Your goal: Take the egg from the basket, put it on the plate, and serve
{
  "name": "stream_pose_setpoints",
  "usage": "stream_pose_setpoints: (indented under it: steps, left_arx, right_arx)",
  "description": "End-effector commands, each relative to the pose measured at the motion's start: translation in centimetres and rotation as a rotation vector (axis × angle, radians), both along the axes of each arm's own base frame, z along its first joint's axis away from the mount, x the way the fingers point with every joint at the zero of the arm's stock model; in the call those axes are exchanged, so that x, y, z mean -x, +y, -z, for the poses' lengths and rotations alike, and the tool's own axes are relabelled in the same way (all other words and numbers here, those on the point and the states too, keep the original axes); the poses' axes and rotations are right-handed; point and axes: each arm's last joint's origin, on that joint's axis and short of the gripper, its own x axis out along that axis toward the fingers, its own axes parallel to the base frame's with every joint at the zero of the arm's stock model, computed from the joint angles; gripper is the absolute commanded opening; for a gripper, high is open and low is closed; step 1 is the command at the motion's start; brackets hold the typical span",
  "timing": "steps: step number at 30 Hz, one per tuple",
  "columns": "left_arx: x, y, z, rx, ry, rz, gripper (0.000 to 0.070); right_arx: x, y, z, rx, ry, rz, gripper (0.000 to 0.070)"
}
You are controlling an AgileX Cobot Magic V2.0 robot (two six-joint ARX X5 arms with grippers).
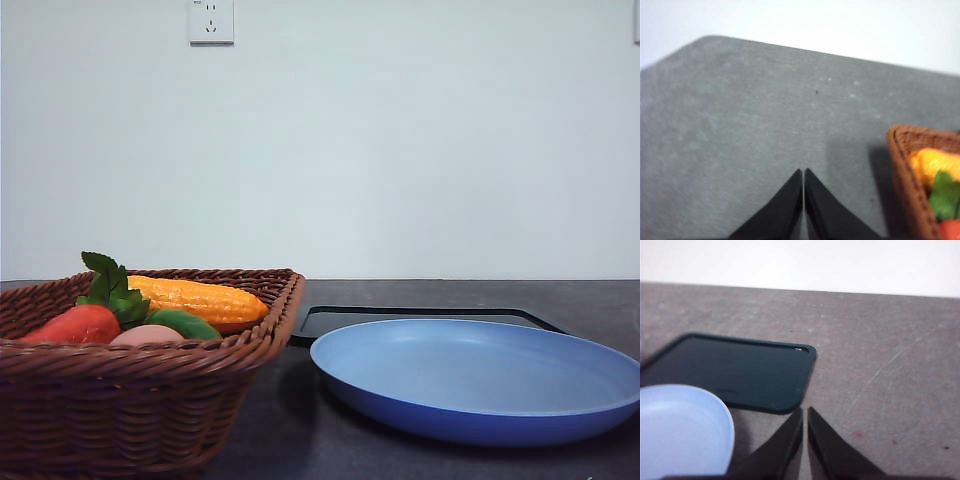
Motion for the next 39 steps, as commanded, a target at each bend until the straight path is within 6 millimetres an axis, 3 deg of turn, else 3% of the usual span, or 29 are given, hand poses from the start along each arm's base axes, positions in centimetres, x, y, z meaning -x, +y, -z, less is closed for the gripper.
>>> stream_pose_setpoints:
  steps: [1,5,12,19,28,34,39]
  left_arx:
    - [0.0,0.0,0.2,0.207,-0.006,-0.03,0.0]
    - [0.0,0.0,0.2,0.361,-0.013,-0.055,0.0]
    - [0.0,-0.2,0.1,0.382,-0.003,0.006,0.0]
    - [0.2,-0.5,-1.0,0.398,0.062,0.086,0.0]
    - [-0.5,-0.8,-4.8,0.385,0.185,0.181,0.0]
    - [-2.2,-1.0,-7.7,0.306,0.245,0.267,0.0]
    - [-4.2,-1.7,-10.0,0.25,0.294,0.426,0.0]
  right_arx:
    - [0.0,0.0,0.0,-0.127,0.01,0.016,0.0]
    - [-0.1,0.0,-0.2,-0.237,0.009,0.028,0.0]
    - [0.0,0.0,-0.5,-0.343,0.022,0.031,0.0]
    - [0.5,0.1,-2.7,-0.383,0.062,0.021,0.0]
    - [0.3,0.1,-7.0,-0.364,0.227,0.053,0.0]
    - [-1.6,0.4,-9.3,-0.34,0.311,-0.035,0.0]
    - [-3.6,0.8,-10.0,-0.327,0.448,-0.153,0.0]
